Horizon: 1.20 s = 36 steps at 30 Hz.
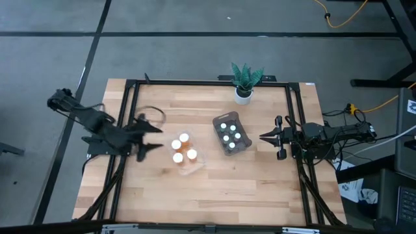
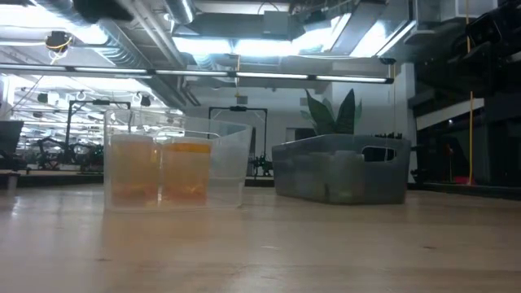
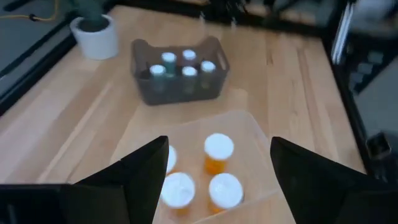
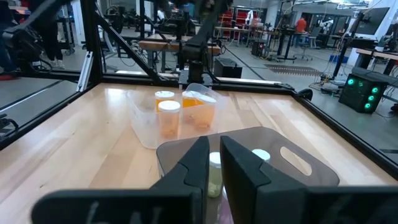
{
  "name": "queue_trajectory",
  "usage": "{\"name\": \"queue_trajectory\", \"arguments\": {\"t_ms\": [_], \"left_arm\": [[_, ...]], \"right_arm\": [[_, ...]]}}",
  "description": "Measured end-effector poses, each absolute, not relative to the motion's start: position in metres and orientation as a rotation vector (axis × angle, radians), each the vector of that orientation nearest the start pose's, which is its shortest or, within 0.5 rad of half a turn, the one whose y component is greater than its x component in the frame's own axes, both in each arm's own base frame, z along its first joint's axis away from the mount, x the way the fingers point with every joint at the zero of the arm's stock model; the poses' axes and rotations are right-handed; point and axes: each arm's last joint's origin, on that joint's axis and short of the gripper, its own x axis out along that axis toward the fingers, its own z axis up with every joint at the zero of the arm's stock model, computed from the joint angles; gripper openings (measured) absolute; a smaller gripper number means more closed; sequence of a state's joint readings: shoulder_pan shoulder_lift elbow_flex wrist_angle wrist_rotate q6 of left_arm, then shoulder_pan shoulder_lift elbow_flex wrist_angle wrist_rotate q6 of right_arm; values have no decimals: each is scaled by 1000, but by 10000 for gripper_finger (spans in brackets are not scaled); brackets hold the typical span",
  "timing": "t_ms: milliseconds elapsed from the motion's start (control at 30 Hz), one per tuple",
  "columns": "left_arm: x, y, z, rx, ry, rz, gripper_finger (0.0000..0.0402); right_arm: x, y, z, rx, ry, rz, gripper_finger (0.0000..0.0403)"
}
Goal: Pick and place medicine bottles into bin by pill shape (circle, oval)
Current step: Return to Home Position
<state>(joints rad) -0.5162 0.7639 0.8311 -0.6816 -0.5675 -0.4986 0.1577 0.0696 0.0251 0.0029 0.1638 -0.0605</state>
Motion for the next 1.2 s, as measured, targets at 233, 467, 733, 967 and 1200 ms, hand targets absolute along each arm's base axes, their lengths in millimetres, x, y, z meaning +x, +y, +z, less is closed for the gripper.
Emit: {"name": "queue_trajectory", "arguments": {"t_ms": [233, 467, 733, 967, 1200], "left_arm": [[79, -26, 278, -316, 201, 147, 273], [70, -21, 242, -244, 83, 102, 273], [76, -25, 209, -223, 115, 107, 273], [84, -29, 183, -210, 129, 108, 273], [87, -30, 169, -197, 124, 135, 273]], "right_arm": [[100, 11, 167, -67, 41, -5, 43], [100, 11, 167, -68, 41, -5, 43], [100, 11, 167, -67, 41, -5, 43], [100, 11, 167, -67, 41, -5, 43], [100, 11, 167, -67, 41, -5, 43]]}}
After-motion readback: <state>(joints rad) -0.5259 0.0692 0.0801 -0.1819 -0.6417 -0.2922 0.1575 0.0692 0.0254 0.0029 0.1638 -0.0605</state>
